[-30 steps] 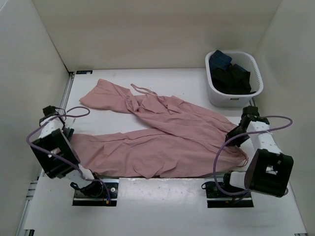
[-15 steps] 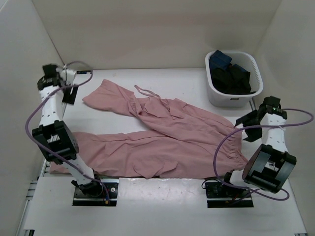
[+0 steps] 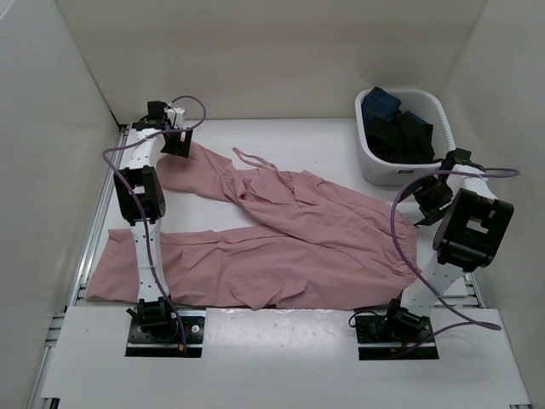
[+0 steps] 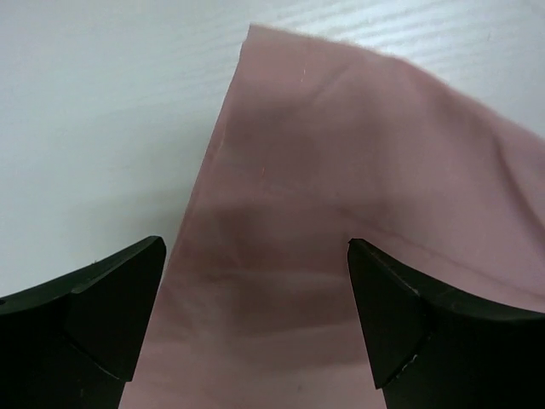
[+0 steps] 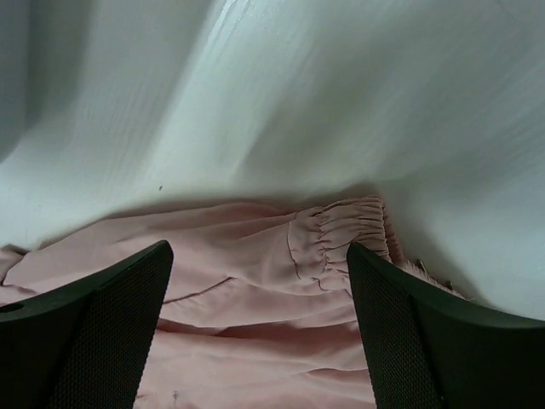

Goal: Fold and stack the trousers
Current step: Flatten the trousers out

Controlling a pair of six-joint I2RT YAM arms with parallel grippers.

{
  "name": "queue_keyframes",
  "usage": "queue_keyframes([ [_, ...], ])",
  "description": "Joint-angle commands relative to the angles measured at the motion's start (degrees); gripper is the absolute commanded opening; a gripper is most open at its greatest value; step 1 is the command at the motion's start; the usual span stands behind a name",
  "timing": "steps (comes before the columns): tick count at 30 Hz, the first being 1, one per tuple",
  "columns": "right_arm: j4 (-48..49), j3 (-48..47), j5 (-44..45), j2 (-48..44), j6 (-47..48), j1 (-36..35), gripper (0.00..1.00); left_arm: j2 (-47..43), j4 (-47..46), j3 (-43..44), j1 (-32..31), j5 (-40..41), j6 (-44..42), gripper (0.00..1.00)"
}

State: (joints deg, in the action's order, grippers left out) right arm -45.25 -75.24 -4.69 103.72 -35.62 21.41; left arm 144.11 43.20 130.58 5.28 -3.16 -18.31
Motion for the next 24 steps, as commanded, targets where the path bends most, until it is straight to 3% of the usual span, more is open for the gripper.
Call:
queue_keyframes([
  [1, 1.75, -3.59, 0.12, 1.73, 1.07, 0.04, 0.88, -1.48, -7.69, 4.85, -0.18, -3.17, 3.54, 1.00],
  [9, -2.71, -6.23, 1.44, 7.72, 1.07, 0.04, 0.89, 4.25, -8.31, 1.26, -0.80, -1.32, 0.11, 1.00],
  [13, -7.82, -6.23, 7.31, 4.92, 1.07, 0.04, 0.89, 4.25, -7.60, -1.91, -0.80, -4.22, -1.73, 0.65],
  [14, -8.61, -6.84, 8.89, 4.13, 1.86, -0.49, 0.89, 3.72, -7.08, -2.43, -0.80, -4.22, -1.73, 0.37],
  [16, -10.64, -7.55, 8.91, 1.58, 2.56, -0.49, 0.89, 3.72, -7.08, -3.14, -0.80, -4.22, -2.34, 0.14],
  [21, -16.79, -8.26, 11.01, -2.11, 3.10, -2.68, 0.89, -1.89, -6.46, -5.59, -0.80, -3.61, -4.19, 0.14],
  [24, -16.80, -4.14, 11.54, -3.97, 1.87, -3.65, 0.90, -11.36, -6.46, -8.40, -0.80, -3.61, -6.03, 0.14],
])
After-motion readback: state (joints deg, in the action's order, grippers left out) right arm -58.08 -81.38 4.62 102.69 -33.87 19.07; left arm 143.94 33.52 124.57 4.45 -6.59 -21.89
